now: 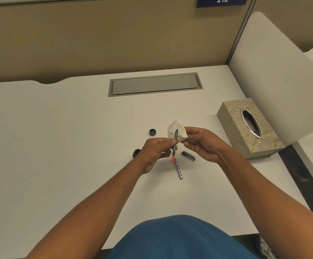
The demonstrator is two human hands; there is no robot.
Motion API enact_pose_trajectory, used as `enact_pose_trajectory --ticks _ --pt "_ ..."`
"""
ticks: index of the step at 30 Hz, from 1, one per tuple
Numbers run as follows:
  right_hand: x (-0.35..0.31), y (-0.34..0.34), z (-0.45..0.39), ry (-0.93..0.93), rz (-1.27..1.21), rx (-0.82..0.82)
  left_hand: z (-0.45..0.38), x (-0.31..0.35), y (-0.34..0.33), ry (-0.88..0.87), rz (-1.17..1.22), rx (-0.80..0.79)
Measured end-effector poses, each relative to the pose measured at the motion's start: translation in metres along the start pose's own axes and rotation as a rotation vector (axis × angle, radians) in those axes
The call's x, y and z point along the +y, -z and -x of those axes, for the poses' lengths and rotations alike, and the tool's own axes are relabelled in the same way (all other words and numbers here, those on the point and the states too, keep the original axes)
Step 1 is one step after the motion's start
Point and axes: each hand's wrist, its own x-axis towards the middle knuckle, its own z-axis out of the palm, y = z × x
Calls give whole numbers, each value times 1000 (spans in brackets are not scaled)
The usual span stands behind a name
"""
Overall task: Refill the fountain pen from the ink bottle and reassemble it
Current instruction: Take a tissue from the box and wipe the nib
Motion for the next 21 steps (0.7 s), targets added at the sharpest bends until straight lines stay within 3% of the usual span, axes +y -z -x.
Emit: enact_pose_trajectory --ticks 21 --pt "8 -12 -4 30 148 306 0 -7 8 -17 -188 0"
